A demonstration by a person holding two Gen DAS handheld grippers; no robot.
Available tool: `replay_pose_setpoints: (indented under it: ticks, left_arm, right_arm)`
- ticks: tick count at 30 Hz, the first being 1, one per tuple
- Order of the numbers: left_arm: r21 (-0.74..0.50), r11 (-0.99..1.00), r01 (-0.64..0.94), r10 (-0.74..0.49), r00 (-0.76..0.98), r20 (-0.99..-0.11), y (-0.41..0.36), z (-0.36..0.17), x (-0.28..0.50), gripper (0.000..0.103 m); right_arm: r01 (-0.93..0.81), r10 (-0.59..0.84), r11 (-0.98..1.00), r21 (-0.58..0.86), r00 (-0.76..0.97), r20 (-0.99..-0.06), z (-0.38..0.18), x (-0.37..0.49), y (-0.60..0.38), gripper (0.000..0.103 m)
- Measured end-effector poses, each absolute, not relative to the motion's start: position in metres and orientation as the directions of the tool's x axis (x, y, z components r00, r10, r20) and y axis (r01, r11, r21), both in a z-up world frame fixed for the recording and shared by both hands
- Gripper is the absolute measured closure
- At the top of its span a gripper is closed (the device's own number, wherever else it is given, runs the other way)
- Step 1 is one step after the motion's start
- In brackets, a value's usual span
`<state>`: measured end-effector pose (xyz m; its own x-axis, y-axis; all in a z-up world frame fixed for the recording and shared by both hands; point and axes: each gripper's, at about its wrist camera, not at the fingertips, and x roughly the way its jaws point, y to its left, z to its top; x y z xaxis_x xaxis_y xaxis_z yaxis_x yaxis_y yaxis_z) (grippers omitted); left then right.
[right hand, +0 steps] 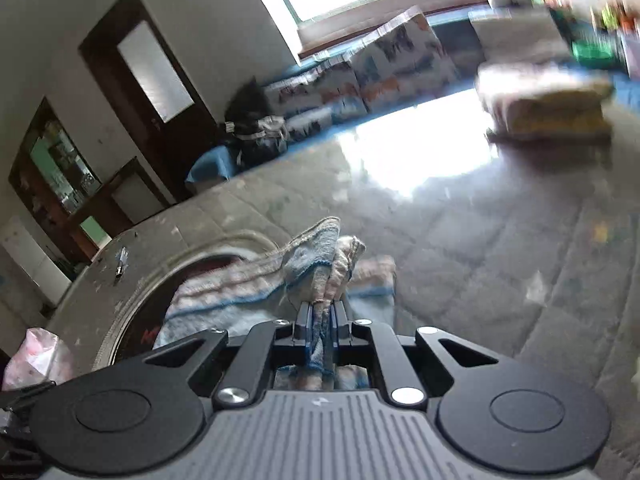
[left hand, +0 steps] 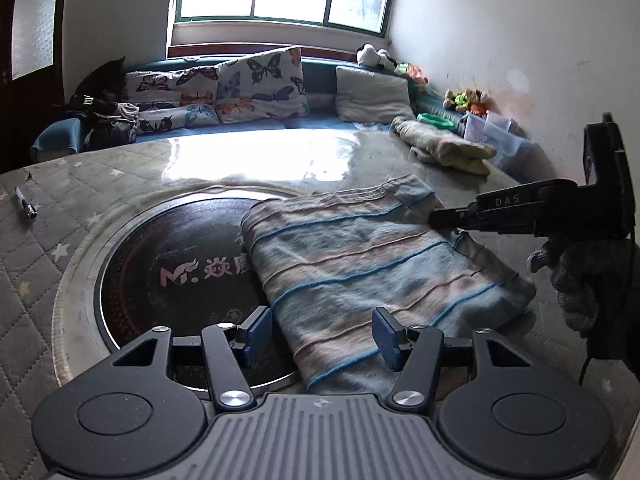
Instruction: Fold clothes
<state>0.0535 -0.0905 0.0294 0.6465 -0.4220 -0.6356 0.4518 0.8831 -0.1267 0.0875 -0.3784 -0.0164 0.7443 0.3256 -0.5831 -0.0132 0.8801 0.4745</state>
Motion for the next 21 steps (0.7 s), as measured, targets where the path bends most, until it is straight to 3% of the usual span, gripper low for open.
replay_pose_setpoints:
  ticks: [3,7,15,21]
  left_arm:
    - [-0.103,0.864,0.493,-0.438,0.635,-0.637,-0.091,0.029,0.049,0.044]
    - [-0.046,0.826,0.562,-0.459,0.623,-0.634,-0.096,0.028,0.037,0.044]
    - [0.102,0.733,0.673,-0.482,0.618,-0.621,-0.109,0.018,0.009,0.044]
    - [0.205,0.7,0.684,-0.454,0.649,-0.61,-0.115,0.008,0.002,0.046]
  right_arm:
    - [-0.007,0.323,0.879,0.477,0.745,-0.584,-0.017,0.087,-0.382,0.094]
    - [-0.025,0.307,0.892,0.451,0.766,-0.565,-0.004,0.073,-0.384,0.083]
    - [-0.116,0.288,0.943,0.312,0.752,-0.593,0.012,0.03,-0.369,0.083]
    - [-0.077,0.283,0.938,0.337,0.731,-0.621,0.002,0.008,-0.372,0.083]
